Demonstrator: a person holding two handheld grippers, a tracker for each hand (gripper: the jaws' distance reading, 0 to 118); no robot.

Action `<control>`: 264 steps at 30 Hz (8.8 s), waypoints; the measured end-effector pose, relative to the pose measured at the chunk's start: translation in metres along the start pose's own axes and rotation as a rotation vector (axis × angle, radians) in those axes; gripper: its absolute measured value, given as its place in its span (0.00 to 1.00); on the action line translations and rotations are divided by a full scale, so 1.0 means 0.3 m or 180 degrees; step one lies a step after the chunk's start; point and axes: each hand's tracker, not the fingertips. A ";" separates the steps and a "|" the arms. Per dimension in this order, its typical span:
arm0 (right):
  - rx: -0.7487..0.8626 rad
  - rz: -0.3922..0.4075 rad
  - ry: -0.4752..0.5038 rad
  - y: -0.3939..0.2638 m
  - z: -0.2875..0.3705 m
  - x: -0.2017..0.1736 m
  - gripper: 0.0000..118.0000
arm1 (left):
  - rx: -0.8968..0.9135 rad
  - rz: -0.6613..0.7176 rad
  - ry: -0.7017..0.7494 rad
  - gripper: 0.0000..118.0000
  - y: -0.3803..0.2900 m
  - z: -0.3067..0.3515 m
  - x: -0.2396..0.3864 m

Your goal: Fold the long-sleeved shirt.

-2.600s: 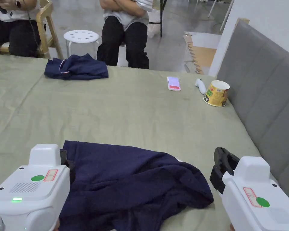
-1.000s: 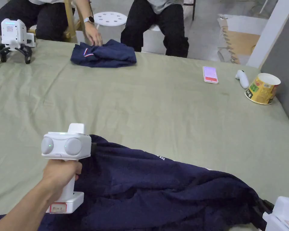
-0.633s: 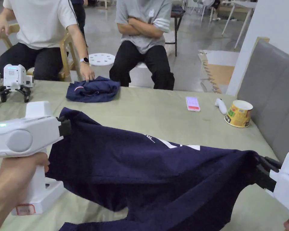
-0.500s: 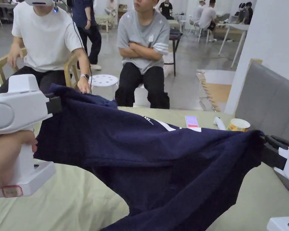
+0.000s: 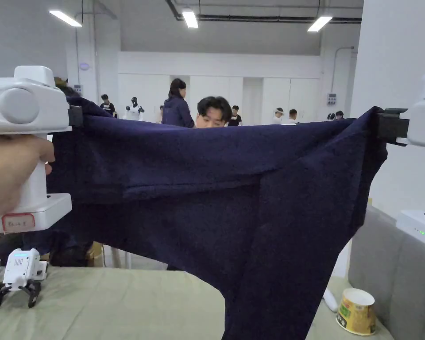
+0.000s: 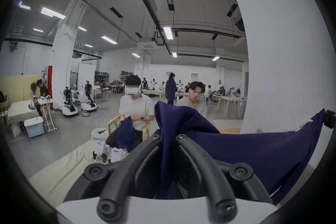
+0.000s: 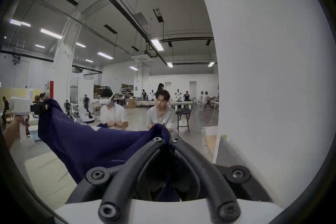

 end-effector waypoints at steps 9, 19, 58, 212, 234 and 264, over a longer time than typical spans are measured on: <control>0.0336 0.0124 -0.0391 0.245 -0.356 -0.016 0.01 | 0.0306 0.0161 0.0164 0.09 0.241 -0.291 0.093; 0.0611 0.0328 -0.0437 0.137 -0.446 -0.033 0.01 | 0.0490 0.0191 0.0152 0.09 0.183 -0.407 0.070; -0.3227 0.0024 0.0118 -1.898 0.873 0.060 0.01 | -0.3182 -0.0272 -0.0321 0.10 -1.953 0.698 -0.211; 0.1121 0.0193 -0.0283 0.587 -0.418 -0.025 0.00 | 0.0858 0.0239 -0.0040 0.07 0.563 -0.313 0.055; -0.0427 -0.0155 0.0036 -0.595 0.014 0.153 0.00 | -0.0530 -0.0132 -0.0447 0.07 -0.630 0.053 0.039; -0.4078 -0.0233 0.0118 -1.864 1.023 0.074 0.01 | -0.3898 -0.0481 -0.0656 0.07 -1.883 0.919 -0.243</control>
